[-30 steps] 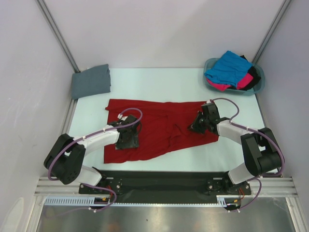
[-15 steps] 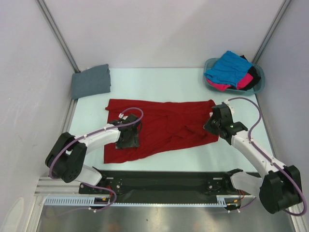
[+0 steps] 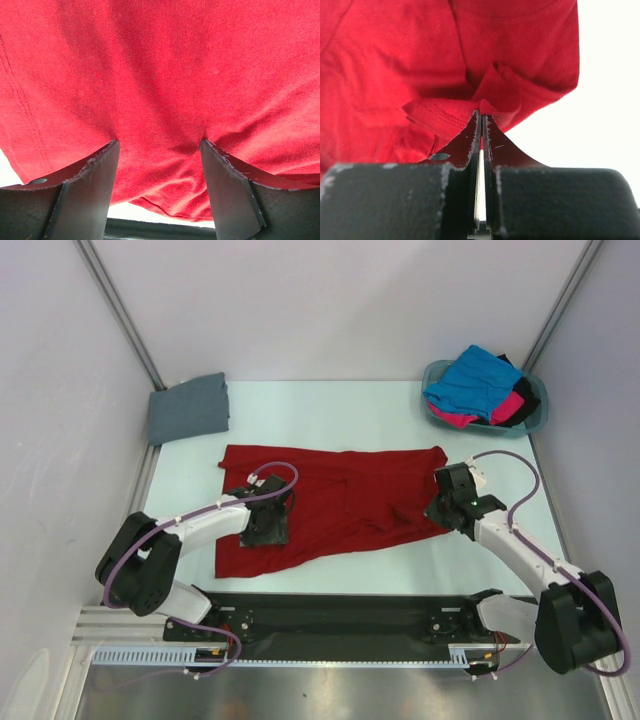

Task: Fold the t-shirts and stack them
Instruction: Fold the tshirt

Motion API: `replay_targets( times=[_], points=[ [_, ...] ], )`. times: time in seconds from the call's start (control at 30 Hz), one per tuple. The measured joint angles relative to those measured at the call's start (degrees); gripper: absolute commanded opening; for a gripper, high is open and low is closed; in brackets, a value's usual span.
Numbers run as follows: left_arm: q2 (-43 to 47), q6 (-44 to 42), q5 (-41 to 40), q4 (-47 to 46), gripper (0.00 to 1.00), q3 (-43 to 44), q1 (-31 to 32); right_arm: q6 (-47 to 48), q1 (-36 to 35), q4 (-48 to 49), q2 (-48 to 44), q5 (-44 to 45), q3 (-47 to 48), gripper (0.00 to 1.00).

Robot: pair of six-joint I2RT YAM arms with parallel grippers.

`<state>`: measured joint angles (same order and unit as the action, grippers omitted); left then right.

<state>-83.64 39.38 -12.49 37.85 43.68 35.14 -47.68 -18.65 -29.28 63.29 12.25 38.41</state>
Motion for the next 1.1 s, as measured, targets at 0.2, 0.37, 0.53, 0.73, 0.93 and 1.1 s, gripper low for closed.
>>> replay_targets(
  times=[0.2,0.37,0.53,0.73,0.93,1.1],
  points=[
    [-0.07,0.0,-0.02,0.04,0.73,0.04,0.0,2.21,0.04,4.35,7.17,0.81,2.45,0.0],
    [-0.68,0.0,-0.04,0.63,0.73,0.63,0.0,4.72,0.04,8.37,8.92,0.79,5.49,0.0],
    [-0.87,0.02,-0.04,0.83,0.73,0.81,0.0,7.28,0.72,12.33,12.72,0.44,10.1,0.0],
    [-1.29,0.0,0.02,1.09,0.73,1.11,0.0,7.96,1.27,13.49,22.97,-0.96,15.65,0.0],
    [-1.95,-0.02,0.07,1.7,0.73,1.7,-0.02,7.58,1.27,9.77,26.95,0.07,16.06,0.0],
    [-2.4,-0.42,0.15,1.97,0.73,2.14,-0.02,7.1,1.03,6.86,20.28,2.62,13.22,0.0]
  ],
)
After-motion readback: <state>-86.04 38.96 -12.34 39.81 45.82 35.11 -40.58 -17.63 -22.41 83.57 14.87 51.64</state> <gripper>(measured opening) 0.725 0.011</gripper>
